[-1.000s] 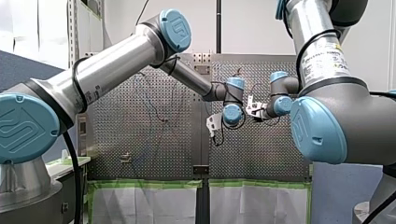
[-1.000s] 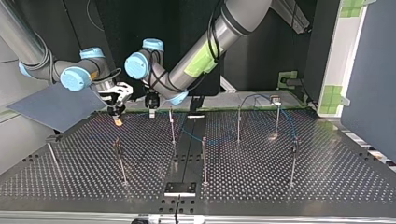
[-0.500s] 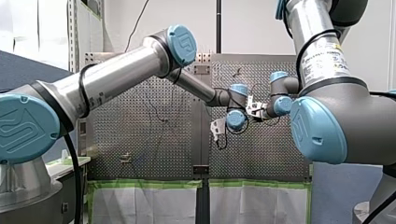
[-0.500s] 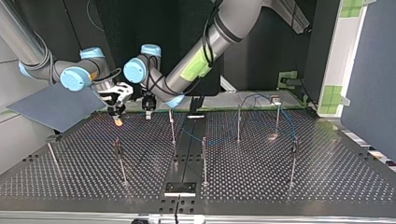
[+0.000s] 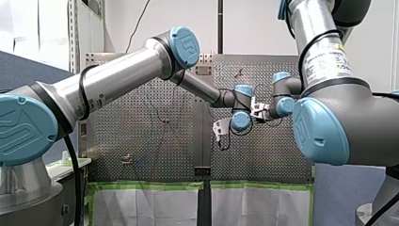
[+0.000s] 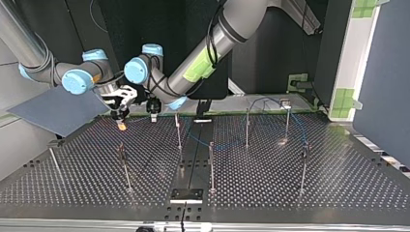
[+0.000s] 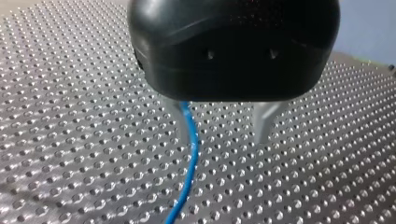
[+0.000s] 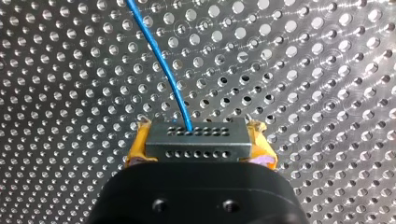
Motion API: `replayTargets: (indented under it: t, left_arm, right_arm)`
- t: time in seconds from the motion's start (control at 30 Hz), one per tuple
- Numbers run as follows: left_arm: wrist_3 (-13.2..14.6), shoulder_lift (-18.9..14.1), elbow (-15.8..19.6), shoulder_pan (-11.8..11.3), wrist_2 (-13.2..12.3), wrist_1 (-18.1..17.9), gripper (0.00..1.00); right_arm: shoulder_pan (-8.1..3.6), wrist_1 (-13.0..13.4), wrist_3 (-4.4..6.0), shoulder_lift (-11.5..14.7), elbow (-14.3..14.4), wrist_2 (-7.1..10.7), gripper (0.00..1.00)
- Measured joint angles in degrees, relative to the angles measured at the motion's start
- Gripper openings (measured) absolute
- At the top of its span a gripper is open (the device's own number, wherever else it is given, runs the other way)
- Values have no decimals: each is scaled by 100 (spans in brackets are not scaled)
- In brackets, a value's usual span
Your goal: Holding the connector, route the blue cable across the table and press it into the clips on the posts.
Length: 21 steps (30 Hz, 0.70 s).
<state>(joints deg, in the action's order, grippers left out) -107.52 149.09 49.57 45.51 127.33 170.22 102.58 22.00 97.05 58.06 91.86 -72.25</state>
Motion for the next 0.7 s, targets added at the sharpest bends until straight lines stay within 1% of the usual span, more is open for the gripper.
replayTargets:
  t: [0.13,0.3,0.47,0.57,0.7]
  left_arm:
    - [-111,-3,-3,19,206,-9,0]
    - [-219,-17,-18,58,371,-9,0]
    - [-313,-80,-18,121,609,173,0]
    - [-391,-159,-17,165,767,326,0]
    - [-442,-330,66,237,980,471,0]
  right_arm:
    - [0,-1,-3,0,0,0,0]
    - [3,-7,-24,1,-2,0,0]
    - [-1,-10,-43,22,-10,0,0]
    - [-9,-11,-43,104,-19,0,0]
    - [-2,-10,2,273,-21,0,0]
